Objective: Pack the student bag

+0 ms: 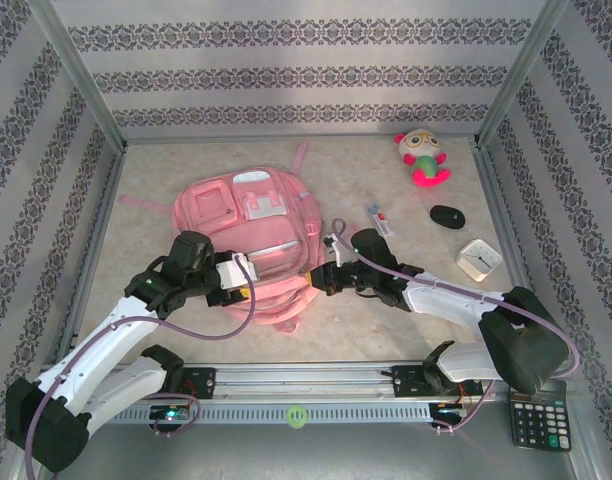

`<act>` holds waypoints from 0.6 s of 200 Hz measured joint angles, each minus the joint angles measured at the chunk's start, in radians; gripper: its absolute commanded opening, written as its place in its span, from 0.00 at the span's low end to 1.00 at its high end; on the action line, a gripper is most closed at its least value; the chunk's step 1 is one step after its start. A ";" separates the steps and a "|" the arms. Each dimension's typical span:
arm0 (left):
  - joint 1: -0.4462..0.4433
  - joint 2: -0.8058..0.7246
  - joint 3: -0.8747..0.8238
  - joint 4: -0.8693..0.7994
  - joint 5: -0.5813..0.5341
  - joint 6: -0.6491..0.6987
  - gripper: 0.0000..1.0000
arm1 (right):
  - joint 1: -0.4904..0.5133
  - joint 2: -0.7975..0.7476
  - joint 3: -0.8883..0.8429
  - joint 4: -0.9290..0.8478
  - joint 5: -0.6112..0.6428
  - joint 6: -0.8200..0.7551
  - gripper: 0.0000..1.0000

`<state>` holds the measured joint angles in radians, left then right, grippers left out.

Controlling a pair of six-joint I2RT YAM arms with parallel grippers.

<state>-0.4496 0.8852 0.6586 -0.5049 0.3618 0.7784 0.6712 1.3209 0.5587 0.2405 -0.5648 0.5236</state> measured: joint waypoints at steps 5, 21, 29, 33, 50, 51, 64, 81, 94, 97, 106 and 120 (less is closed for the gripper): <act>-0.021 0.006 0.000 0.026 -0.006 -0.027 0.70 | 0.003 0.000 0.002 -0.002 0.003 0.000 0.00; -0.103 0.050 0.001 0.116 -0.035 -0.095 0.73 | 0.010 0.000 0.007 -0.005 0.010 0.000 0.00; -0.147 0.091 0.006 0.160 -0.058 -0.122 0.75 | 0.013 0.002 0.010 -0.005 0.014 0.000 0.00; -0.170 0.120 0.011 0.182 -0.070 -0.135 0.76 | 0.014 0.002 0.011 -0.005 0.015 0.000 0.00; -0.237 0.244 0.035 0.254 -0.112 -0.163 0.77 | 0.014 0.004 0.018 -0.007 0.018 0.000 0.00; -0.241 0.253 0.037 0.258 -0.115 -0.163 0.77 | 0.014 0.004 0.018 -0.007 0.018 0.000 0.00; -0.264 0.336 0.049 0.294 -0.145 -0.174 0.71 | 0.014 0.004 0.018 -0.008 0.018 0.000 0.00; -0.270 0.399 0.049 0.320 -0.183 -0.176 0.36 | 0.014 0.004 0.018 -0.015 0.023 0.000 0.00; -0.270 0.408 0.049 0.334 -0.214 -0.167 0.21 | 0.011 0.004 0.018 -0.020 0.026 0.001 0.00; -0.270 0.405 0.049 0.335 -0.218 -0.163 0.18 | 0.010 0.004 0.018 -0.019 0.026 0.000 0.00; -0.270 0.391 0.048 0.336 -0.230 -0.142 0.15 | -0.001 0.004 0.018 -0.015 0.026 0.000 0.00; -0.267 0.349 0.035 0.333 -0.232 -0.108 0.11 | -0.023 0.004 0.017 -0.005 0.016 0.000 0.00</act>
<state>-0.7170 1.2343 0.6937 -0.1722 0.1303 0.6704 0.6487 1.3247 0.5758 0.2356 -0.5484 0.5240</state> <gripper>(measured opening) 0.151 0.046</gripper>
